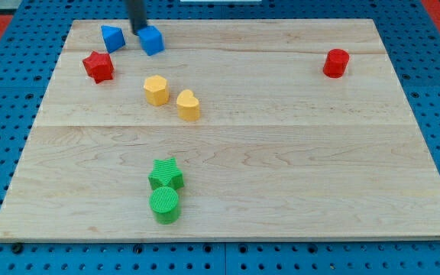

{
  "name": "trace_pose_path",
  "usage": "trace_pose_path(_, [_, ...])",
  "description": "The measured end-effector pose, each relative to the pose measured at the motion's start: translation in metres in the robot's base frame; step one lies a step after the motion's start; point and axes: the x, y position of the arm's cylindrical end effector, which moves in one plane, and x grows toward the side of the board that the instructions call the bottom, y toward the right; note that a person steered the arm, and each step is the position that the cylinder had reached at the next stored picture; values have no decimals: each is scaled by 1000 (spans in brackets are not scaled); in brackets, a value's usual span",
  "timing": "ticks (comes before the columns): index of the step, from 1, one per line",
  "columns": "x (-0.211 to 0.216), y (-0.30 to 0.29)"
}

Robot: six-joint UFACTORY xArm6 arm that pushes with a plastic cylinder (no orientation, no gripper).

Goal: Slide the blue triangle closer to the blue cube

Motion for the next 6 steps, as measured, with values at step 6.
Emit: trace_pose_path(6, [20, -10])
